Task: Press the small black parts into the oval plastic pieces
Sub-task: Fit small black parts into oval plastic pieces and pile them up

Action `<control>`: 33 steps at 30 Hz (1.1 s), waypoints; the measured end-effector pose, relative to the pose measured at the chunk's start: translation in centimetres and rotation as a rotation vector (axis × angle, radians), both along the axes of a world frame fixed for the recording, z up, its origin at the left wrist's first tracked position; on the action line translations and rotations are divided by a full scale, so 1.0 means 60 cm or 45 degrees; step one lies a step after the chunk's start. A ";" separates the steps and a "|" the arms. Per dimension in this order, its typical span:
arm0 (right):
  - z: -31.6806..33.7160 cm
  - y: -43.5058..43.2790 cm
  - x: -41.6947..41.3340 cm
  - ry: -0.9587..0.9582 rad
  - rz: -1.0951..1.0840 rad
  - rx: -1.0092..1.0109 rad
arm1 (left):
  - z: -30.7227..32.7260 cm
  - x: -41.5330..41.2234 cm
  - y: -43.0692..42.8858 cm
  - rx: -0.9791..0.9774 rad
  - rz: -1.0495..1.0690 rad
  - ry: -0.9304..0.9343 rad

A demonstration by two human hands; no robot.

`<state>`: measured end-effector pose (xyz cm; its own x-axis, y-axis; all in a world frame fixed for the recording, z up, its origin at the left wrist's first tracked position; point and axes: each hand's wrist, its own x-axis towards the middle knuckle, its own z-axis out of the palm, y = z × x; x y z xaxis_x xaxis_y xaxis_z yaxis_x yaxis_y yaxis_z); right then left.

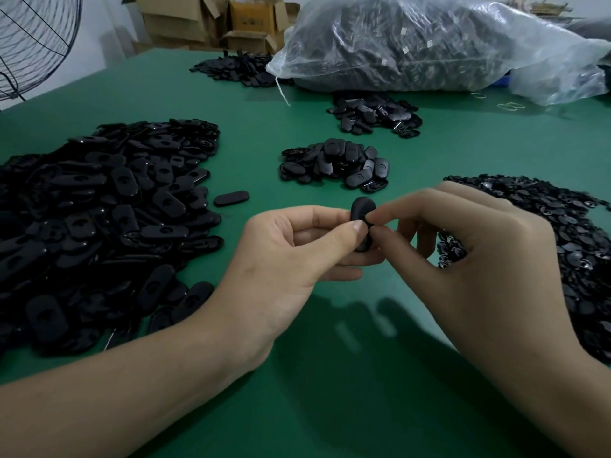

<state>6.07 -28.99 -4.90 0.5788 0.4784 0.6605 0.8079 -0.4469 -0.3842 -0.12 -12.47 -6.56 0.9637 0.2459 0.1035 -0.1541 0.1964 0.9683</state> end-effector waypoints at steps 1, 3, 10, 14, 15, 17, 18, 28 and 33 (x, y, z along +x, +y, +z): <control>0.000 -0.001 0.001 -0.017 -0.012 -0.019 | 0.000 0.000 0.001 -0.004 0.000 -0.003; 0.000 0.000 0.003 -0.040 -0.023 -0.039 | -0.002 0.001 0.002 -0.003 0.003 -0.007; -0.004 0.011 -0.006 0.628 0.217 0.316 | -0.006 0.006 0.008 0.247 0.107 -0.159; -0.012 0.017 -0.001 1.282 0.369 0.589 | -0.009 0.002 0.010 0.497 0.157 -0.264; -0.012 0.018 -0.001 1.347 0.392 0.613 | -0.009 0.000 0.009 0.539 0.169 -0.284; -0.011 0.017 0.000 1.437 0.443 0.670 | -0.009 -0.001 0.009 0.624 0.213 -0.325; -0.010 0.018 -0.001 1.475 0.468 0.696 | -0.008 -0.001 0.008 0.663 0.236 -0.343; -0.010 0.019 0.003 1.699 0.625 0.801 | -0.003 -0.005 0.005 0.908 0.380 -0.448; -0.013 0.020 0.006 1.723 0.675 0.803 | 0.003 -0.009 0.003 1.031 0.454 -0.482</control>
